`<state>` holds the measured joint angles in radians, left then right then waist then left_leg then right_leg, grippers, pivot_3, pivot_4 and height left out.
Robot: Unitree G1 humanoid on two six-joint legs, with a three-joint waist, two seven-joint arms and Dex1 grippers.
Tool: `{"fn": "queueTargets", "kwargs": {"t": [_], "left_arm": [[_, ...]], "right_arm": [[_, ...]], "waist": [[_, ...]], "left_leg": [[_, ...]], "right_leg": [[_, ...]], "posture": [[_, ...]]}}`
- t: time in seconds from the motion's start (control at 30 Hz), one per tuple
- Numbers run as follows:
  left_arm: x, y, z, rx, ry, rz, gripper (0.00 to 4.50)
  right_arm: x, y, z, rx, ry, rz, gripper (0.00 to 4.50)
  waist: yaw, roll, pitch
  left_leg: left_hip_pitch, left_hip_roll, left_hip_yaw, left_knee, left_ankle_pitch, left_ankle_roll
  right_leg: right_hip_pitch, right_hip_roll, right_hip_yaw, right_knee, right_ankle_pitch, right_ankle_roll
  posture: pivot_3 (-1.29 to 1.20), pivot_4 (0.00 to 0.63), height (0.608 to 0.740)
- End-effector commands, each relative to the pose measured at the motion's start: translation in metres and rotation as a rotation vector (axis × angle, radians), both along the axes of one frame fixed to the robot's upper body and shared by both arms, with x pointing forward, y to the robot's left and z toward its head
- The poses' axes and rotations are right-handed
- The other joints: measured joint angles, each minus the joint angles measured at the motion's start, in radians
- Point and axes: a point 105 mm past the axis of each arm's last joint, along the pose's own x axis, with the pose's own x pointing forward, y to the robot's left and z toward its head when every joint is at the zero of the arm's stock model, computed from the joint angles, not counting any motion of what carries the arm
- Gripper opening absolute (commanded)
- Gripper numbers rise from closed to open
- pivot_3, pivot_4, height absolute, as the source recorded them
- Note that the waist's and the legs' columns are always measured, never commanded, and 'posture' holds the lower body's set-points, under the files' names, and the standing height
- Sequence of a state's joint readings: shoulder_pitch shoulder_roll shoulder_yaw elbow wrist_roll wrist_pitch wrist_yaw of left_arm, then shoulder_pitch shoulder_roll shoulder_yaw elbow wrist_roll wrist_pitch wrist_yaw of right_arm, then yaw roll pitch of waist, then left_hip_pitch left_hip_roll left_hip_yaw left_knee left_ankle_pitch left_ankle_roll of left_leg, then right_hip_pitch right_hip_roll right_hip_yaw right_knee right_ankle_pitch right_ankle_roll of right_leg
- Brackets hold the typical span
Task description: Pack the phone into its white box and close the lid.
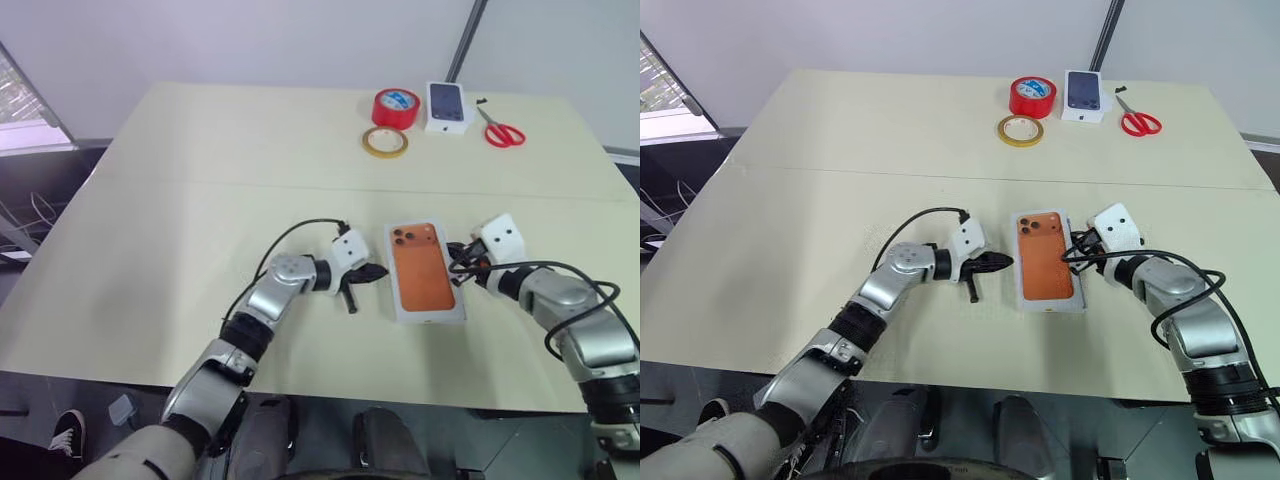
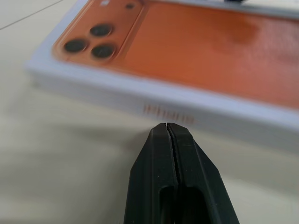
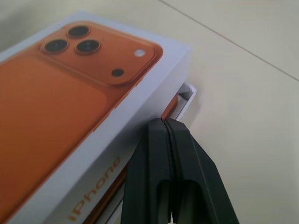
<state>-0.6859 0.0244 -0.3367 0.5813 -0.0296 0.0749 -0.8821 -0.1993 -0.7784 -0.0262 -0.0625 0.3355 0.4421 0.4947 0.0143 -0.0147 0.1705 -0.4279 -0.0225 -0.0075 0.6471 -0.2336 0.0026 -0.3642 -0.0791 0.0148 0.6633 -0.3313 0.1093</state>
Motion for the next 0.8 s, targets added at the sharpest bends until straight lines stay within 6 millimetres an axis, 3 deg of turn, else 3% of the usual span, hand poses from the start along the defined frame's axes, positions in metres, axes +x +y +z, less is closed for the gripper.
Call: {"fn": "queueTargets", "kwargs": {"t": [0.03, 0.37, 0.5, 0.63, 0.8], "left_arm": [[-0.002, -0.017, 0.011, -0.045, -0.023, -0.032, 0.0], [-0.002, -0.021, 0.035, -0.15, -0.04, -0.044, 0.0], [-0.002, -0.017, 0.02, -0.082, -0.041, -0.032, 0.0], [0.002, -0.014, 0.017, -0.037, -0.118, -0.008, 0.0], [0.005, -0.012, 0.017, -0.058, -0.076, 0.013, 0.0]], "right_arm": [[-0.001, -0.005, 0.012, -0.02, -0.047, -0.005, 0.04], [-0.005, -0.01, 0.008, -0.052, -0.047, -0.031, 0.04], [-0.004, -0.01, 0.005, -0.07, -0.04, -0.029, 0.04], [-0.002, -0.011, 0.003, -0.102, -0.042, -0.033, 0.04], [0.0, -0.014, 0.001, -0.115, -0.031, -0.049, 0.04]], "waist": [[0.0, 0.0, 0.0], [-0.002, 0.0, 0.0], [-0.002, 0.0, 0.0], [-0.002, 0.0, 0.0], [-0.002, 0.0, 0.0]], "left_leg": [[0.0, 0.0, 0.0, 0.0, 0.0, 0.0], [0.0, 0.0, 0.0, 0.0, 0.0, 0.0], [0.0, 0.0, 0.0, 0.0, 0.0, 0.0], [0.0, 0.0, 0.0, 0.0, 0.0, 0.0], [0.0, 0.0, 0.0, 0.0, 0.0, 0.0]], "right_leg": [[0.0, 0.0, 0.0, 0.0, 0.0, 0.0], [-0.001, 0.0, 0.0, 0.001, 0.0, 0.0], [-0.001, 0.0, 0.0, 0.001, 0.0, 0.0], [-0.001, 0.0, 0.0, 0.001, 0.0, 0.0], [-0.001, 0.001, 0.0, 0.001, 0.0, 0.0]], "posture": [[0.0, 0.15, 0.74], [0.0, 0.15, 0.74], [0.0, 0.15, 0.74], [0.0, 0.15, 0.74], [0.0, 0.15, 0.74]]}}
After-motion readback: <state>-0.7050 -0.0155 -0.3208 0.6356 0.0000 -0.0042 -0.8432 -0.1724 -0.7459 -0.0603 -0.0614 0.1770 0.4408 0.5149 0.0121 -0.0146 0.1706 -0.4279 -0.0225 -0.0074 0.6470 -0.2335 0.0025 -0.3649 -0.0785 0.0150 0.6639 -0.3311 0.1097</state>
